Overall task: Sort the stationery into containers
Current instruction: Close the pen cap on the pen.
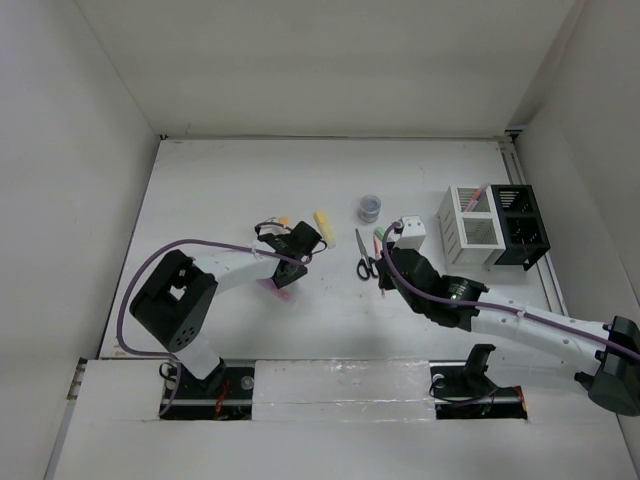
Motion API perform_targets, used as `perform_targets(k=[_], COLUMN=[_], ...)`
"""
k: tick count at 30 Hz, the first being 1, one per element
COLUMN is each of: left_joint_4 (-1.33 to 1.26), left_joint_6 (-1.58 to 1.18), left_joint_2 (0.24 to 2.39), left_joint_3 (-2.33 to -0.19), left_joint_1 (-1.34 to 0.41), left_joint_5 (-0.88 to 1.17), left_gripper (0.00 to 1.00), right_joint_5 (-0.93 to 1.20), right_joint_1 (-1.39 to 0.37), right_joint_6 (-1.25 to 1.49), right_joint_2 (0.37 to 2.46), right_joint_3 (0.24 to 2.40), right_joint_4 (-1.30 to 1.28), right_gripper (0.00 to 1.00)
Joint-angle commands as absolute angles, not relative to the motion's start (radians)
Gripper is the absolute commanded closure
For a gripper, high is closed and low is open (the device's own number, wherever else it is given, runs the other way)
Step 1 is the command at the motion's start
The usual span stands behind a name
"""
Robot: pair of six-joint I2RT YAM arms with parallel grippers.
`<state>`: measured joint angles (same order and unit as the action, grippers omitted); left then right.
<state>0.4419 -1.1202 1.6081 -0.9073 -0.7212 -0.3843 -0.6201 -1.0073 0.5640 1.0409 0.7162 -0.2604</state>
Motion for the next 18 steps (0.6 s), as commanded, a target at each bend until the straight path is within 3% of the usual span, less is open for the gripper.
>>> perform_targets(k=[1,8,10,18], left_joint_4=[0.451,0.439,0.43,0.37], left_joint_6=[-1.14,-1.14,-1.14,-1.051], left_joint_2=[1.621,1.641,1.651,1.651], left_joint_3=[-0.896,-0.896,-0.896,-0.905], left_joint_1=[-0.727,-0.727,-0.727,-0.727], left_joint_5=[-0.417,-0.408,-0.39,-0.345], left_gripper=[0.7,0.88,0.98,1.0], right_joint_5=[-0.618,-0.618,-0.618,-0.571], right_joint_1=[-1.003,-1.003,-1.003,-1.003], right_joint_6=[0.552,0.552,0.552,0.512], right_joint_2=[1.039,1.02,1.02,0.98], right_joint_3=[0.712,0.703,0.703,0.675], right_joint_4=[-0.209,-0.209,-0.209,-0.166], right_gripper=[1.0,1.0,1.0,1.0])
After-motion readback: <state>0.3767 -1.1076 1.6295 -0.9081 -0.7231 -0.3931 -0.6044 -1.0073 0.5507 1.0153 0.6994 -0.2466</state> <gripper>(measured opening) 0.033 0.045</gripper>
